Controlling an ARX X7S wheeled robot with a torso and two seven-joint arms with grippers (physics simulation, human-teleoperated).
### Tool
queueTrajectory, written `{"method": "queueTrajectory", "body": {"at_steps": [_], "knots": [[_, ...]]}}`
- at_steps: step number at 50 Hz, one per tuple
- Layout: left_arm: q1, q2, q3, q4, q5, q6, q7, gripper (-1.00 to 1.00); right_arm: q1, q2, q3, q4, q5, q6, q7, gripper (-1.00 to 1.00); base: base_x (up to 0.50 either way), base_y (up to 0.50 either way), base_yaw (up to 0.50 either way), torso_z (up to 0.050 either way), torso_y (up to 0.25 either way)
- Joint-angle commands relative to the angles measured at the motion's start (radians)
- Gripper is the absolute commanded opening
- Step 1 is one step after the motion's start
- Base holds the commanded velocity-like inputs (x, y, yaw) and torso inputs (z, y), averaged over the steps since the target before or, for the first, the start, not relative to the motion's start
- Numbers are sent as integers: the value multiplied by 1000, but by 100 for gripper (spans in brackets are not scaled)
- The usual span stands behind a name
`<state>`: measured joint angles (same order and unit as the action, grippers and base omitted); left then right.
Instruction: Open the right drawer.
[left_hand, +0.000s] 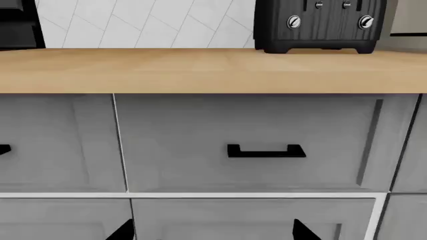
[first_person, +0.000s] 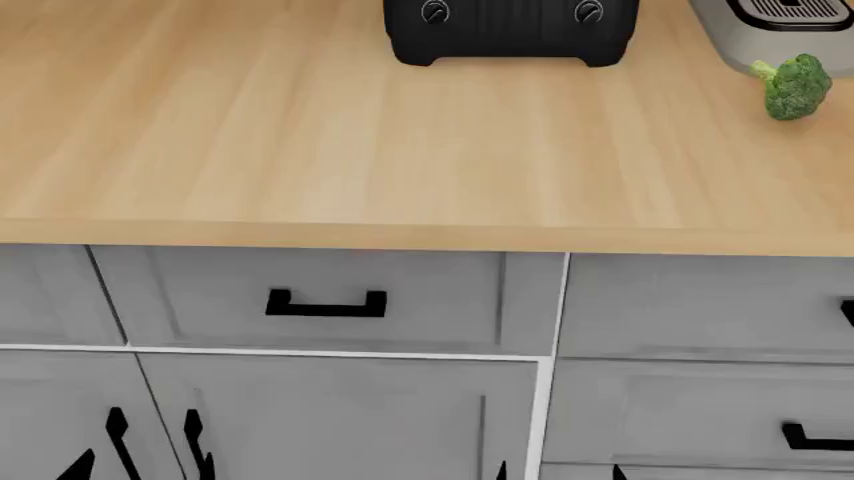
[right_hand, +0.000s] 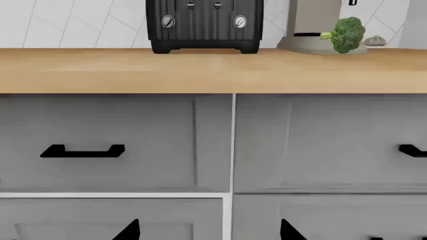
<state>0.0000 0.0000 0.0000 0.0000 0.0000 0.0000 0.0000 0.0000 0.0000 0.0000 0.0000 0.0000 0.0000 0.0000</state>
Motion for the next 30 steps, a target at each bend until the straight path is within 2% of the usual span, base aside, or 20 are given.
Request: {"method": "queueTrajectory", "body": {"at_steps": [1,30], "knots": [[2,-14,15,7,-14,-5,-15,100,0,9,-13,0,0,0,13,100,0,0,0,0,0],[-1,-76,95,-9,-59,18,-80,100,-2,69,-73,-15,89,5,92,100,0,0,0,0,0]]}}
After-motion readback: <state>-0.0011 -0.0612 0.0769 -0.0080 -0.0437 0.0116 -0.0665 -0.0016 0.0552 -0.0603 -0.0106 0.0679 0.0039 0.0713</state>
